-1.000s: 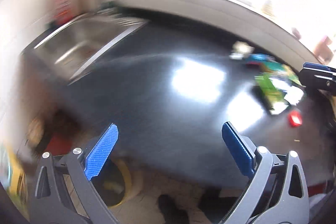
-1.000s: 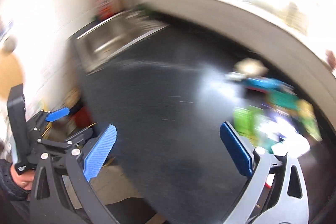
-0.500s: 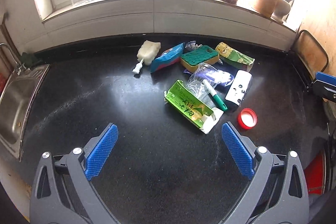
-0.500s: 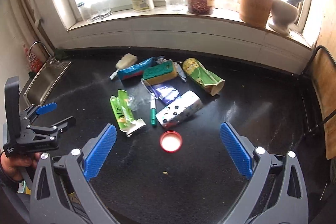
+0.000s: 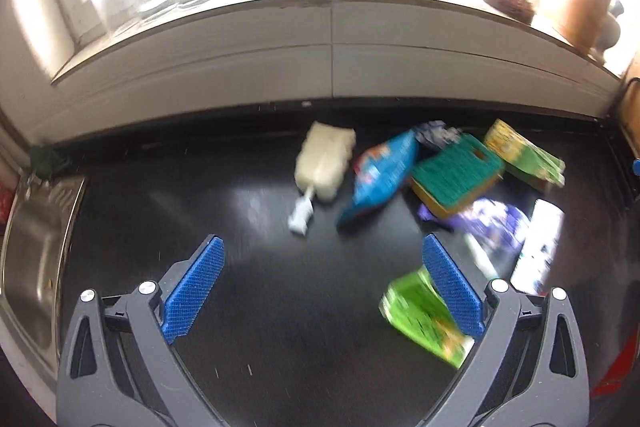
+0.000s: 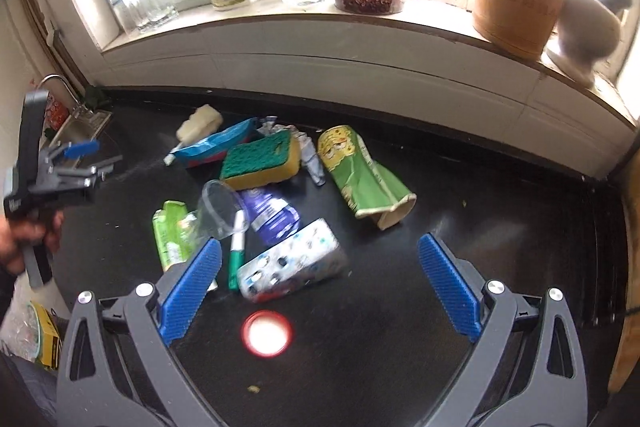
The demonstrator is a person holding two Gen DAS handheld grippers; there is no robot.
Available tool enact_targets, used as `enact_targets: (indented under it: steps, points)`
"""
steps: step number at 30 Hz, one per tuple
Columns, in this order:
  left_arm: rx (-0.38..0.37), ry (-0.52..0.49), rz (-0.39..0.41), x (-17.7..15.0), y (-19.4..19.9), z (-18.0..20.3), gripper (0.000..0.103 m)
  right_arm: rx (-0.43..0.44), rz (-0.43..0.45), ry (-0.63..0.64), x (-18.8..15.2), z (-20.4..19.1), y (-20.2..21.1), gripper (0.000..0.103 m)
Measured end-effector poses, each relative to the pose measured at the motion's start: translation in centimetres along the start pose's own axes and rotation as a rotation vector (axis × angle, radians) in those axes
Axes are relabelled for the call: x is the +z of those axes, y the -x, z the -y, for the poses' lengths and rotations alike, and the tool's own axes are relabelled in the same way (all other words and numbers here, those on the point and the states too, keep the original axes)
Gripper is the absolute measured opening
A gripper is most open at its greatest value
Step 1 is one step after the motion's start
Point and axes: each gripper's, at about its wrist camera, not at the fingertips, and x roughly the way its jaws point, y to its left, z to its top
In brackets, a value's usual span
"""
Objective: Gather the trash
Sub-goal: 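Grasp the white sponge brush with the left tool while the right tool grasps the SpongeBob cup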
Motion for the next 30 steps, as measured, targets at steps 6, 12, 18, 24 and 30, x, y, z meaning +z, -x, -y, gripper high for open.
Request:
enact_targets:
  steps: [6,12,18,24,30]
  points:
    - [-0.023,-0.086,-0.054,4.8,-8.2,-1.7,0.096,-0.012,-0.106,0.026,3.4,3.3,-7.6,0.096]
    - [-0.106,-0.115,-0.112,6.4,-13.8,-1.9,0.096,-0.013,-0.217,0.060,4.5,4.3,-14.0,0.096]
    - [-0.136,-0.178,-0.129,6.4,-17.0,-1.4,0.090,-0.020,-0.275,0.090,5.3,4.5,-18.1,0.089]
    - [-0.147,-0.184,-0.102,6.7,-17.0,-1.7,0.043,-0.021,-0.292,0.106,5.3,4.2,-19.5,0.062]
    - [-0.105,-0.152,-0.064,6.4,-13.3,-2.6,0.039,-0.031,-0.244,0.077,5.5,3.8,-16.8,0.060]
